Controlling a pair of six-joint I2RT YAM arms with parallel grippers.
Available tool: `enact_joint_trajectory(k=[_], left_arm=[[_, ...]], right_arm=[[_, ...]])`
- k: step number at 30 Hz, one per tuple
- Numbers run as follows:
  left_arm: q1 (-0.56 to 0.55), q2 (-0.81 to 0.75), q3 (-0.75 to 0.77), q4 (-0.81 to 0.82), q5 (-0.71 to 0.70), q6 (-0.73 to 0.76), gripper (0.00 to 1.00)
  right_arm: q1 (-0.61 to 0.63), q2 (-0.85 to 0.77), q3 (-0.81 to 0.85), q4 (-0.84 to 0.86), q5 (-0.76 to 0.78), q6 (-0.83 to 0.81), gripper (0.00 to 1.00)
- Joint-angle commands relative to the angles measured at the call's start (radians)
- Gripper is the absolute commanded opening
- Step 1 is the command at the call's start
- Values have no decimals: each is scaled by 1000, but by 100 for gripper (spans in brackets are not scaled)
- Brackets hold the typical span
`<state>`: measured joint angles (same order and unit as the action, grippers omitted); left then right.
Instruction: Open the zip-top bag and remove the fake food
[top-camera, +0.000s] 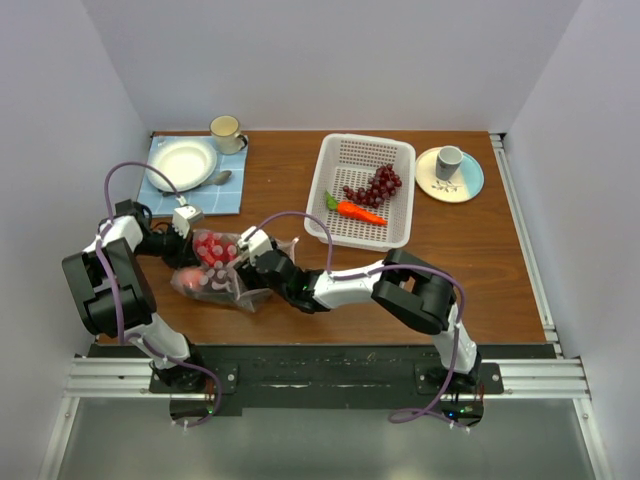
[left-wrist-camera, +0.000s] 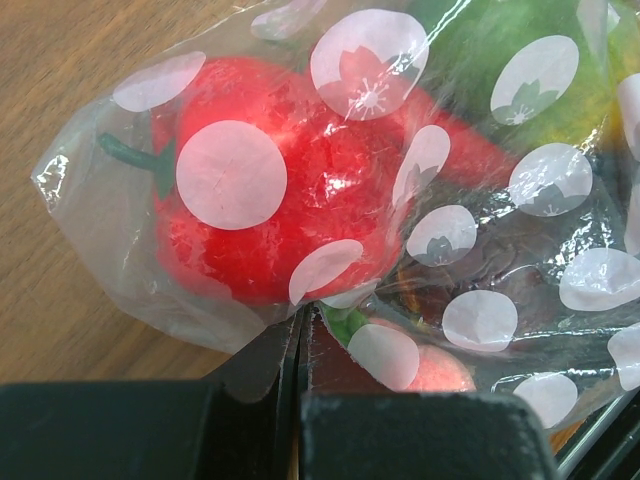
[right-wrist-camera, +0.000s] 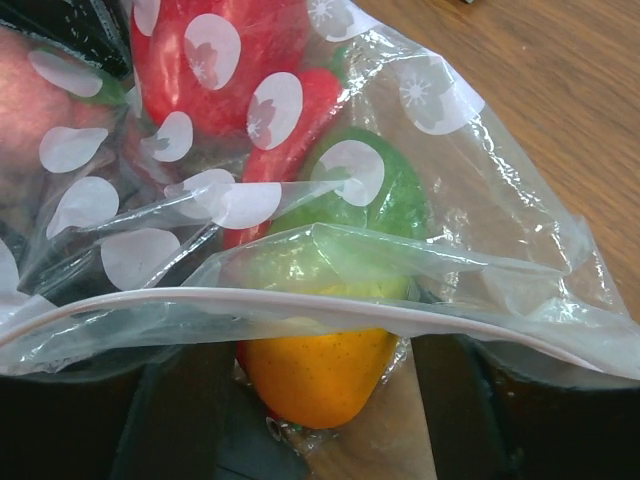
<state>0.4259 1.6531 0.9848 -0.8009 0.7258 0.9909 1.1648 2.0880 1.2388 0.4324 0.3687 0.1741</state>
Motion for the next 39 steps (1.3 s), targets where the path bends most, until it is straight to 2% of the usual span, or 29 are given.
enact_joint_trajectory(k=[1,6,10,14,21,24,30,35,39], left_arm=[[7,10,2,-12,15,29,0],[7,8,2,-12,17,32,0],[7,-1,2,-15,17,32,0],[7,-9,0,-15,15,32,0],[8,-6,3,-9,29,22,0],[8,-4,3,-9,32,22,0],[8,-13,2,-12,32,25,0],[8,-16,5,-15,37,23,0],[7,-21,3,-15,38,20,0]], right_arm=[[6,3,-45,-21,-42,14,60],[6,-17,-111,-18,-63,47,45],[6,-63,-176,-12,-60,44,26],[6,-207,-231,-46,-63,27,13],[6,-512,-317,-300,-180,-18,12],[4,-652,-390,-375,-128,-16,12],[-51,-873,-467,-454,104,-48,13],[-311,-863,-444,-397,137,-27,13],[-398,-696,-256,-354,180,-48,8]])
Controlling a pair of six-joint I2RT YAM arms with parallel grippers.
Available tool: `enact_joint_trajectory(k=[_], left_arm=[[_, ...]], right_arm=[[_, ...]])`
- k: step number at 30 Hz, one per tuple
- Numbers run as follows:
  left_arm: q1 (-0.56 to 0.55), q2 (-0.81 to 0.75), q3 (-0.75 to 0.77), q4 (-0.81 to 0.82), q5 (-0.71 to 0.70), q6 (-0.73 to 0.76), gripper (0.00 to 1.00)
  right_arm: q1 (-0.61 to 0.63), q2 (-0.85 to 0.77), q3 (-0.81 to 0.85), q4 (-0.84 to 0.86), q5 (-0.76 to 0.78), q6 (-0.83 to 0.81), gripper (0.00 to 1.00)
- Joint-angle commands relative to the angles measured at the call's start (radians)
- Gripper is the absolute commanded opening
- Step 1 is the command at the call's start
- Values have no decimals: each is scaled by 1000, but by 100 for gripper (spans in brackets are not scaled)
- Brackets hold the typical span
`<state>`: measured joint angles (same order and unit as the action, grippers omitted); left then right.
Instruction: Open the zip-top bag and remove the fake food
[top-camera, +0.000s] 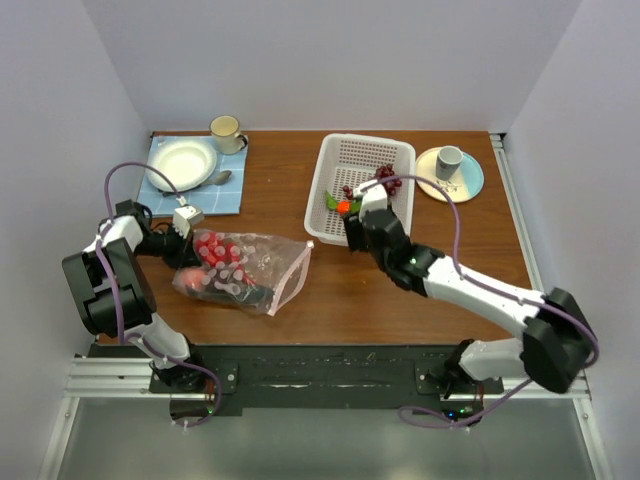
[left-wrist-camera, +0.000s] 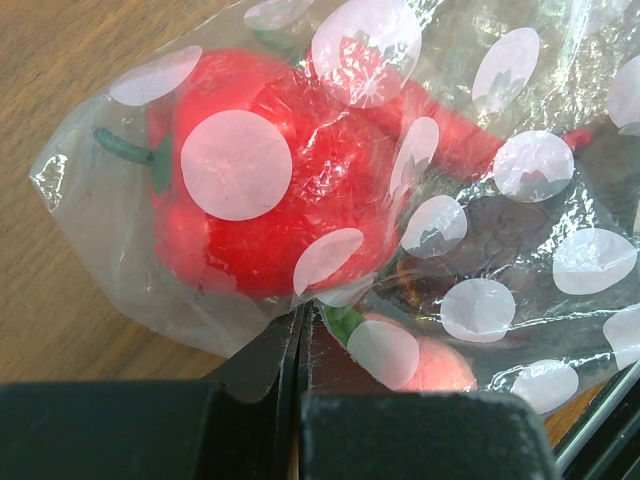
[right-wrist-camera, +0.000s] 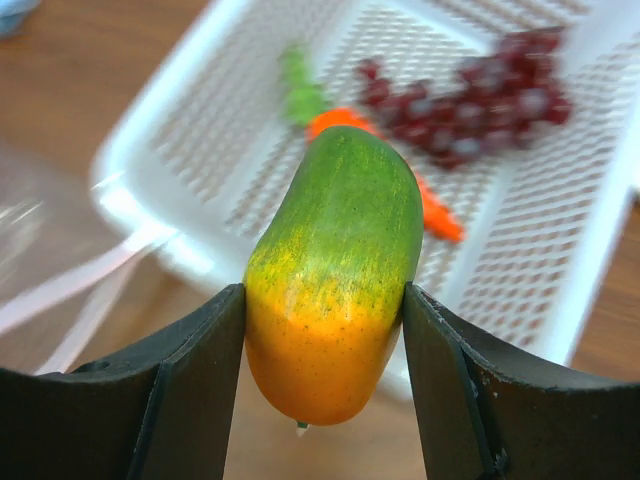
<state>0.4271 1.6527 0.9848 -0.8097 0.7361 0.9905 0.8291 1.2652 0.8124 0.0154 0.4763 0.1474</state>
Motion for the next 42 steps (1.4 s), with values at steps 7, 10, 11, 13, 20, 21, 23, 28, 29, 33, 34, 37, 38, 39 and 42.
enact_joint_trajectory(k=[7,10,11,13,20,21,23,28,29,33,34,37,38,39,42], left_arm=[[6,-31,-1,-2,23,22,0],[7,-25,-9,0,23,25,0],[7,-22,-8,4,23,25,0],[6,-14,-11,6,23,27,0],[7,-4,0,10,22,23,0],[7,-1,2,10,22,22,0],[6,4,6,9,23,20,0],[6,2,14,1,23,14,0],[6,1,12,1,23,16,0],[6,-13,11,1,17,16,0],[6,-13,9,1,16,16,0],[7,-14,9,1,19,16,0],[6,-14,8,0,19,16,0],[7,-14,6,0,20,14,0],[7,-21,3,-3,17,20,0]], right_arm=[[-125,356,425,-6,9,-3,83],[-122,313,392,17,-72,-8,99],[-120,294,374,37,-100,-20,99],[-108,220,306,49,-164,-29,99],[103,45,81,77,-164,-26,0],[135,49,49,74,-150,-23,0],[211,88,28,81,-137,0,0],[261,175,-12,162,-191,57,0],[263,204,-13,191,-200,60,0],[263,273,14,247,-197,46,0],[263,286,25,256,-185,41,0],[263,356,70,297,-171,32,0],[263,373,79,317,-159,41,0],[263,403,96,330,-139,53,0],[262,433,117,379,-123,69,0]])
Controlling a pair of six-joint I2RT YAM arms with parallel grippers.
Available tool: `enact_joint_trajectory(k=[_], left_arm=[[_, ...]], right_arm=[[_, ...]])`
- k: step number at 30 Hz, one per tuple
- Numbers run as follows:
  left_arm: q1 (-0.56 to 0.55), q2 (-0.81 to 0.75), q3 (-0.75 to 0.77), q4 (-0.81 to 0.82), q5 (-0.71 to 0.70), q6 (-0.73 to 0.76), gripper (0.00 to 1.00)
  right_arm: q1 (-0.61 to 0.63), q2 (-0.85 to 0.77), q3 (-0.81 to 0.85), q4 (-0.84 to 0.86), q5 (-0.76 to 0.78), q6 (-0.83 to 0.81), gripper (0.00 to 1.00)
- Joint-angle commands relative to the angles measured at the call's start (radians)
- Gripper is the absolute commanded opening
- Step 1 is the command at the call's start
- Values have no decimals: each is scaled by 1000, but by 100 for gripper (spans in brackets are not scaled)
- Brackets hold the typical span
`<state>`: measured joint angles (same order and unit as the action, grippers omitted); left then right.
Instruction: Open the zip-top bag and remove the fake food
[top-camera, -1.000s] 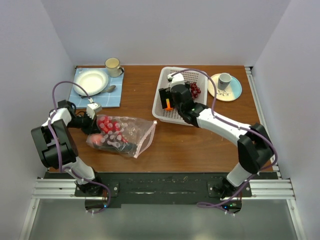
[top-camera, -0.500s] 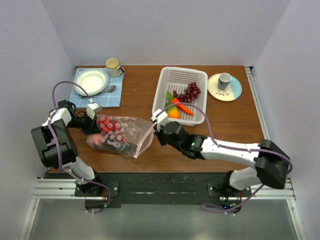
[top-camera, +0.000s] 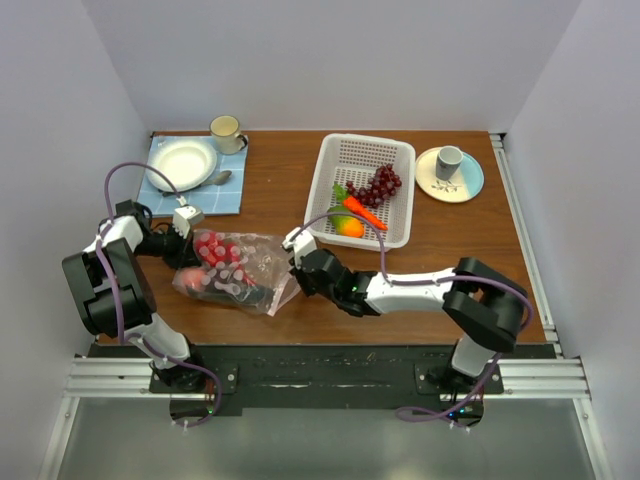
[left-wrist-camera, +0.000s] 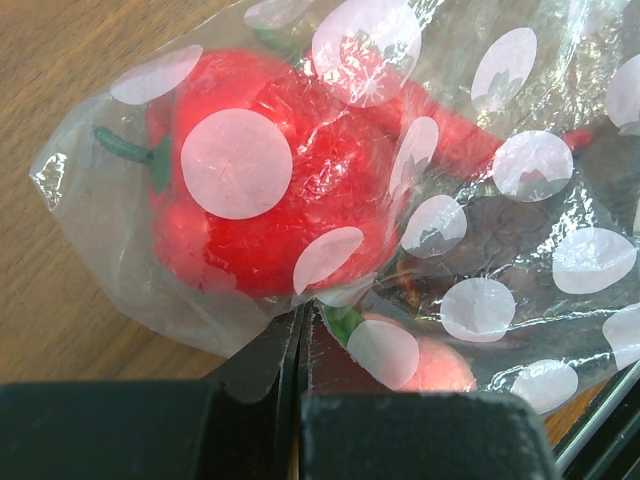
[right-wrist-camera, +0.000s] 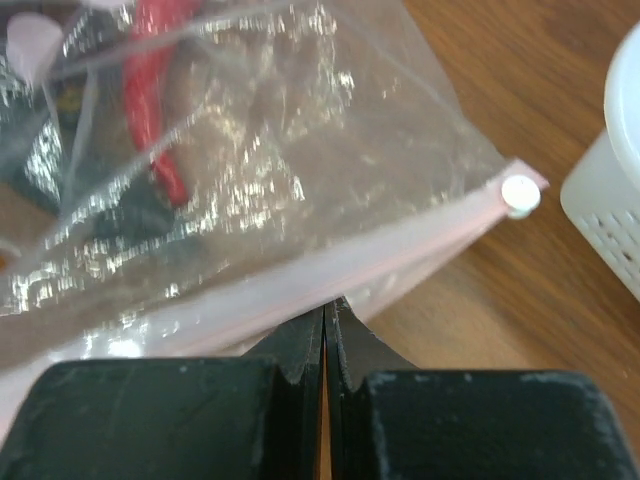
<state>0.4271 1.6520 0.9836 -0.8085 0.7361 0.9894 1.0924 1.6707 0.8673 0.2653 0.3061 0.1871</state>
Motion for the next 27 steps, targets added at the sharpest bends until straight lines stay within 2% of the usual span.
enact_joint_trajectory(k=[1,4,5,6,7,8,9,11,19,27], left_arm=[[7,-20,3,-3,14,22,0],[7,-17,3,-3,14,22,0],[7,-15,1,-3,16,23,0],[6,-14,1,-4,16,22,0],[6,-14,1,-3,16,22,0],[7,-12,1,-1,16,23,0],[7,-11,1,-3,17,22,0],[7,-12,1,0,16,22,0],[7,-12,4,0,13,23,0],[7,-18,10,-1,11,17,0]], right_arm=[[-2,44,67,140,33,31,0],[1,101,111,153,-42,35,0],[0,113,122,167,-73,29,3],[0,125,136,178,-158,26,11],[3,139,145,187,-198,23,23],[6,162,169,184,-237,23,53],[9,178,182,177,-281,22,61],[27,210,211,155,-358,0,71],[89,244,207,175,-476,-63,80],[133,296,269,97,-538,-97,79]])
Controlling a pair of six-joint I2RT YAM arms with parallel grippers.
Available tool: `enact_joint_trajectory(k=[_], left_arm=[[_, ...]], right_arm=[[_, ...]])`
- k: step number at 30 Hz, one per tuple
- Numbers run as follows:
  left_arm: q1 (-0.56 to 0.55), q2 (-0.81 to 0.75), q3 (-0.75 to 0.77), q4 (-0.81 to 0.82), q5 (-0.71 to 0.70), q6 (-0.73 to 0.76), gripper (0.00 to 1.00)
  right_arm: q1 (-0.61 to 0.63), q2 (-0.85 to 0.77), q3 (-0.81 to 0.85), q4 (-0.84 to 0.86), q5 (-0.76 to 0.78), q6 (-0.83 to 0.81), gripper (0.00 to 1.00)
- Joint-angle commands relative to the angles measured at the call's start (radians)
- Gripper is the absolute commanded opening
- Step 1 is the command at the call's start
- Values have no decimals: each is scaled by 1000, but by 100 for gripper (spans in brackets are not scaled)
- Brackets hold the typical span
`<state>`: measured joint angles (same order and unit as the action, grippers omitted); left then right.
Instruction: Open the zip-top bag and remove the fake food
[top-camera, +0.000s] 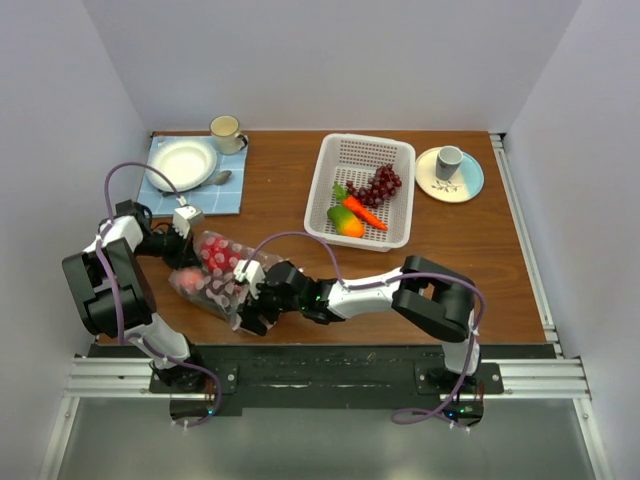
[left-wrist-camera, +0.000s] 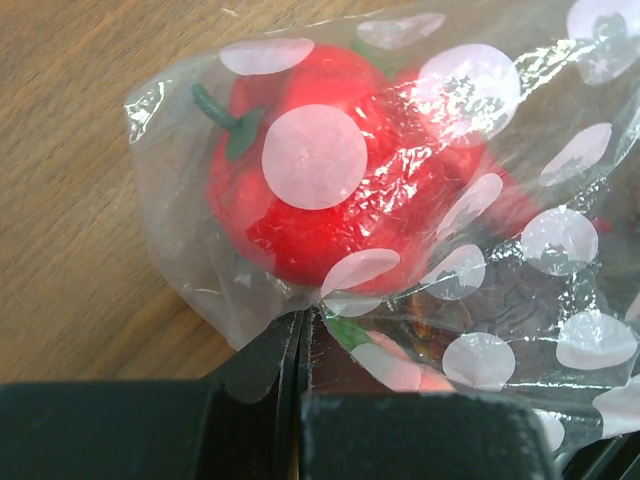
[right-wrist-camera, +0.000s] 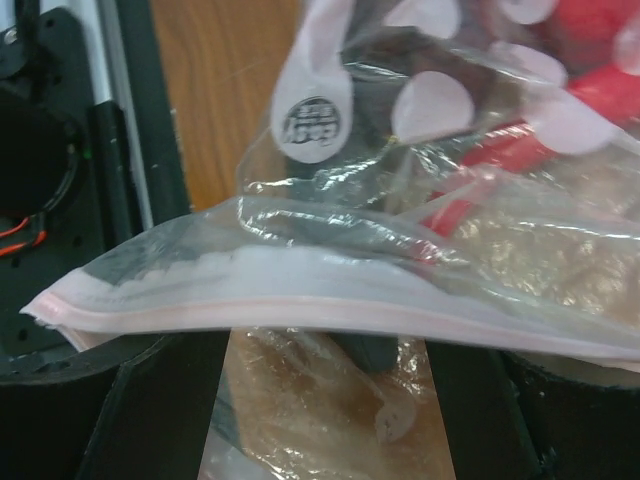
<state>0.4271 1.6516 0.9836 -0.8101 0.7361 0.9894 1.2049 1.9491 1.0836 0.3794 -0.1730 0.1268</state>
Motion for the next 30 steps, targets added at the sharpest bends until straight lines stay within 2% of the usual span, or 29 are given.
enact_joint_trajectory(k=[1,6,9,12,13,15,16,18,23,30], left_arm=[[7,-18,13,-1,11,18,0],[7,-19,24,-12,9,17,0],[6,-22,32,-17,9,18,0],[7,-23,36,-21,8,18,0],[7,-24,38,-21,8,18,0],[7,-21,40,-21,5,18,0],[6,-21,40,-21,3,18,0],[7,-21,43,-20,2,20,0],[7,-12,50,-12,0,11,0],[7,5,53,11,-9,-3,0]], right_arm=[[21,28,52,-13,-60,-36,78],[22,71,61,1,-79,-15,75],[22,111,68,1,-83,-3,70],[24,110,55,-8,-76,5,54],[22,100,46,-7,-63,8,41],[22,44,9,-13,-45,5,29],[22,18,-10,-13,-33,5,16],[21,-74,-76,-19,16,5,2],[24,-254,-198,-137,110,5,0],[24,-441,-254,-433,383,42,0]])
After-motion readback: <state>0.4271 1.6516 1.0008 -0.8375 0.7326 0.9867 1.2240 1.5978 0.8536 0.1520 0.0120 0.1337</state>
